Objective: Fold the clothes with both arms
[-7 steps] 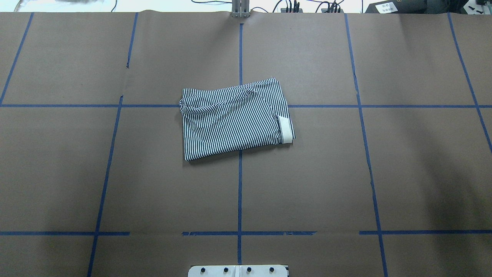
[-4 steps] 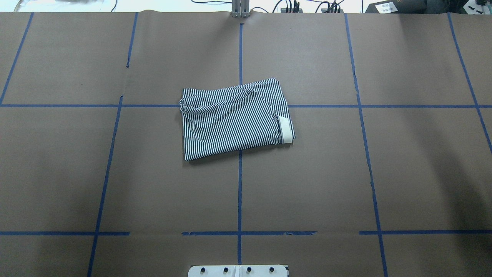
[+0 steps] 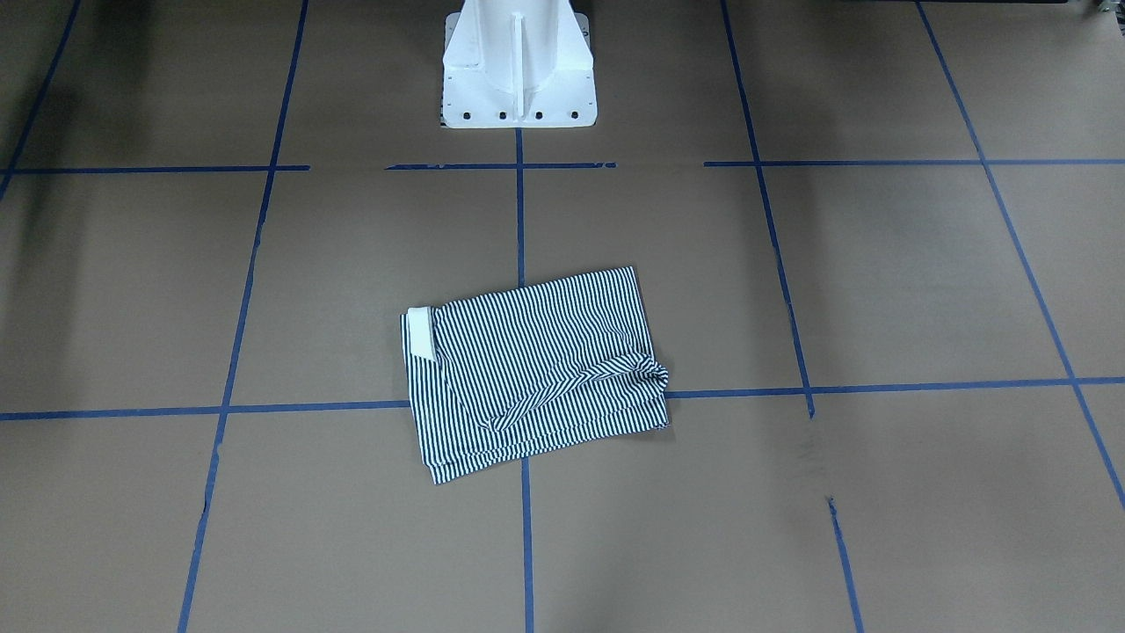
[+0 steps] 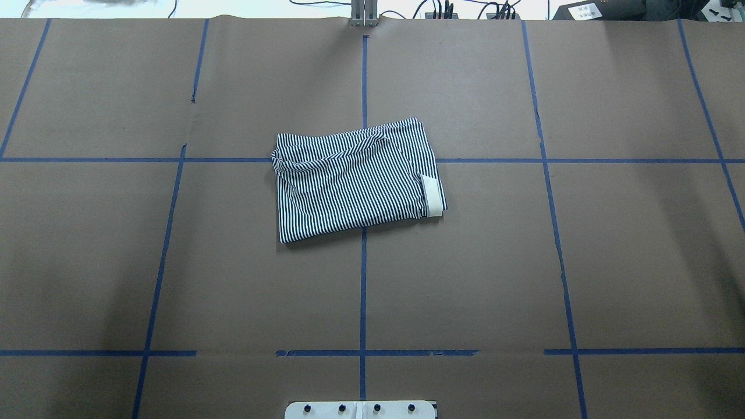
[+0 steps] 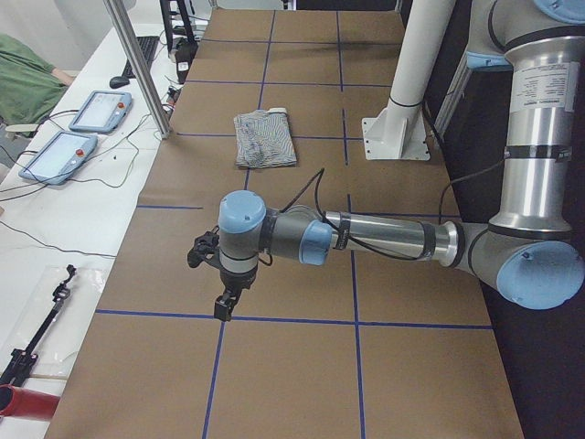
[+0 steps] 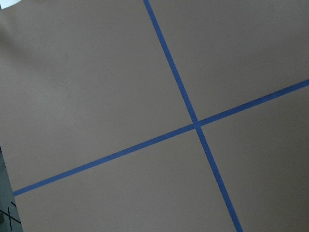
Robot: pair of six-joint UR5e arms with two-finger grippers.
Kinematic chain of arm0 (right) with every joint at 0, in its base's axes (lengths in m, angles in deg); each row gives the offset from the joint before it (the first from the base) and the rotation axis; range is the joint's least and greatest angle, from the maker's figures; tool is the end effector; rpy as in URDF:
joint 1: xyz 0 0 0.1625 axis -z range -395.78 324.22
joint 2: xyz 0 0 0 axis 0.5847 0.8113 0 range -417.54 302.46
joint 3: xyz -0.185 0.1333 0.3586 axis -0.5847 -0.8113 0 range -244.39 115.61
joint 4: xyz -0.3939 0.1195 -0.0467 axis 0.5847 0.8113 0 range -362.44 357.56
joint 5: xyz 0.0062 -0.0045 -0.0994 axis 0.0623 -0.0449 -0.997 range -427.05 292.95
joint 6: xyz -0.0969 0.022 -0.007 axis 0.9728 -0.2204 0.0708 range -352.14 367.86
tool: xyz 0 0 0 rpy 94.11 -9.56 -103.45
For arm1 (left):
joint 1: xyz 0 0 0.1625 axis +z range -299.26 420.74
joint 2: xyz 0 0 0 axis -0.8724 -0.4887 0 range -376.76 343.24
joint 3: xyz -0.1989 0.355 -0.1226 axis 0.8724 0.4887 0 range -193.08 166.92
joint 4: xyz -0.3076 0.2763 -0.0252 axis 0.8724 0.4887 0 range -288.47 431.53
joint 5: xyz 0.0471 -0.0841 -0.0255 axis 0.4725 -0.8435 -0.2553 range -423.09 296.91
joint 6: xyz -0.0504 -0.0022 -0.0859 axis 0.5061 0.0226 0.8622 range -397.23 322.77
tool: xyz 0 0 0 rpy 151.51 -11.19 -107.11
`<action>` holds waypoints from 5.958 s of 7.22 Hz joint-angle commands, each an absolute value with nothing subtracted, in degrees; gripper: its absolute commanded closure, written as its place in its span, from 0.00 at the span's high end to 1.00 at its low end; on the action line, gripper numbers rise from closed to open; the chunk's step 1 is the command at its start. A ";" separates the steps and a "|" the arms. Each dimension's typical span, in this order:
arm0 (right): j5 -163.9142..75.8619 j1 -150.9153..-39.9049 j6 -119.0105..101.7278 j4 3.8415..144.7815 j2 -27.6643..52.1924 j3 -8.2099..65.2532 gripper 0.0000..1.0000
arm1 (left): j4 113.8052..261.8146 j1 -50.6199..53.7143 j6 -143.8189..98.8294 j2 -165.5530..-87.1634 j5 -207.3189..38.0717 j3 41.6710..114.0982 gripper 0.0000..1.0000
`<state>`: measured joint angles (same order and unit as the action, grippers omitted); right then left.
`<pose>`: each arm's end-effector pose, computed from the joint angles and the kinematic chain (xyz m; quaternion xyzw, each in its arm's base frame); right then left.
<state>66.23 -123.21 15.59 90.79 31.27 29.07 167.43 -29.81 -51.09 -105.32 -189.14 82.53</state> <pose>0.0426 -0.5035 0.6257 0.0280 -0.3678 -0.0879 0.9253 -0.0795 -0.4919 0.6207 0.1215 0.2954 0.1368 0.9377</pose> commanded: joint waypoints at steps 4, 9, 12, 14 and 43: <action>71.03 -125.43 7.20 79.67 34.22 23.16 1.00 | 165.13 -29.70 -50.76 -103.95 -189.74 82.19 1.00; 71.29 -125.43 -2.76 80.27 34.04 27.02 1.00 | 165.13 -29.61 -44.58 -103.95 -190.00 82.19 1.00; 71.47 -125.34 -5.59 79.92 34.04 27.28 1.00 | 165.13 -29.70 -38.72 -103.86 -192.38 81.93 1.00; 71.47 -125.34 -5.59 79.74 34.21 27.20 1.00 | 165.13 -29.70 -38.81 -103.86 -192.38 81.92 1.00; 67.51 -123.93 -4.71 79.74 32.98 26.14 1.00 | 166.01 -29.61 -40.83 -102.29 -198.44 83.42 1.00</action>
